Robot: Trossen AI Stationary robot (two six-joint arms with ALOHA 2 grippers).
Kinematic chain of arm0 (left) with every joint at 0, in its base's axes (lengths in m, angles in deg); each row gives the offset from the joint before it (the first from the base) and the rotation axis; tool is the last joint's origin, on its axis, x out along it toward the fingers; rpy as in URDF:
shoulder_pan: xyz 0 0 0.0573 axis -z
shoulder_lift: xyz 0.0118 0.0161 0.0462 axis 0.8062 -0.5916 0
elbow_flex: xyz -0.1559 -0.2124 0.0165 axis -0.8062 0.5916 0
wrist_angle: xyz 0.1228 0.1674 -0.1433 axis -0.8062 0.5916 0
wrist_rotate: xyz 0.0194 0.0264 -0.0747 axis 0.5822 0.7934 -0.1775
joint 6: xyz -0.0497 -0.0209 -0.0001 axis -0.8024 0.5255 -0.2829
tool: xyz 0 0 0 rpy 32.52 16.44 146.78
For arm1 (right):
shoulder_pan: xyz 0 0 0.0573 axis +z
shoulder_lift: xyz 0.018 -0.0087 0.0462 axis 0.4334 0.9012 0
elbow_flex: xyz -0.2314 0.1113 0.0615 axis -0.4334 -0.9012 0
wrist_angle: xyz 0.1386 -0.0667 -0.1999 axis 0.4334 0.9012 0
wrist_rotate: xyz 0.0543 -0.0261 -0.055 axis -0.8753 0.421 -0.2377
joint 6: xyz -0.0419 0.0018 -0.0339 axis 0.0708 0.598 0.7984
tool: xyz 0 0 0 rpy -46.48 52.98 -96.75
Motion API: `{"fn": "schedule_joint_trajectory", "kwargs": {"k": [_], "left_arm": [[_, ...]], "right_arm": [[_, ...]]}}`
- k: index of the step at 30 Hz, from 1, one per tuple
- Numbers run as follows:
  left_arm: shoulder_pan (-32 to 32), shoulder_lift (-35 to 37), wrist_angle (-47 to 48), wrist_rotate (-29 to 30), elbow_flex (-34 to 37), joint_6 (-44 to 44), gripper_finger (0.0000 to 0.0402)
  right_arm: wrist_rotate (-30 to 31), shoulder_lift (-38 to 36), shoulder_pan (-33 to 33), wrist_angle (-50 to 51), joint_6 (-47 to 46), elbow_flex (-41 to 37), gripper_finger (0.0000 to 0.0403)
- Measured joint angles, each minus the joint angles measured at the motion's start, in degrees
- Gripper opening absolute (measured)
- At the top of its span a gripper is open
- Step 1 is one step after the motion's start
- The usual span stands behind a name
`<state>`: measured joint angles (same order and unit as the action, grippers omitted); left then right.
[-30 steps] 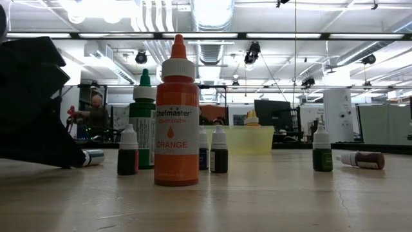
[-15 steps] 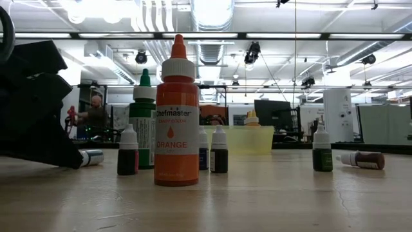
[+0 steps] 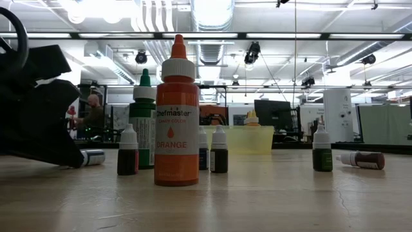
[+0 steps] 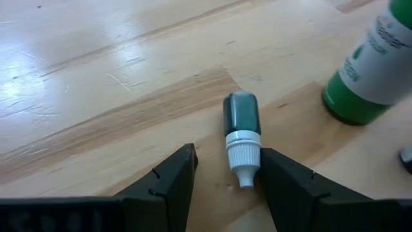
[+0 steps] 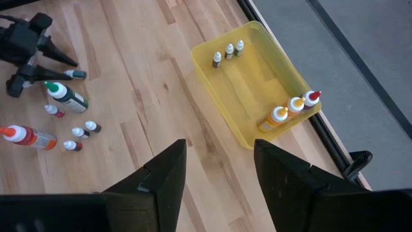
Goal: Pick & Place food coloring
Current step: Put the left small green food coloring bottle into the yellow bin
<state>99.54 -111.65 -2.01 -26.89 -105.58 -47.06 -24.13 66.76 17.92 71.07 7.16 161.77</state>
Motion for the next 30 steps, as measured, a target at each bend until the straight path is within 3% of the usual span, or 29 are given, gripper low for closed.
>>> {"fn": "schedule_joint_trajectory", "kwargs": {"k": [30], "left_arm": [[-1.0,-0.1,-2.1,5.3,4.4,-0.4,0.0139]], "right_arm": [[0.0,0.0,0.0,0.0,0.0,0.0,0.0173]]}}
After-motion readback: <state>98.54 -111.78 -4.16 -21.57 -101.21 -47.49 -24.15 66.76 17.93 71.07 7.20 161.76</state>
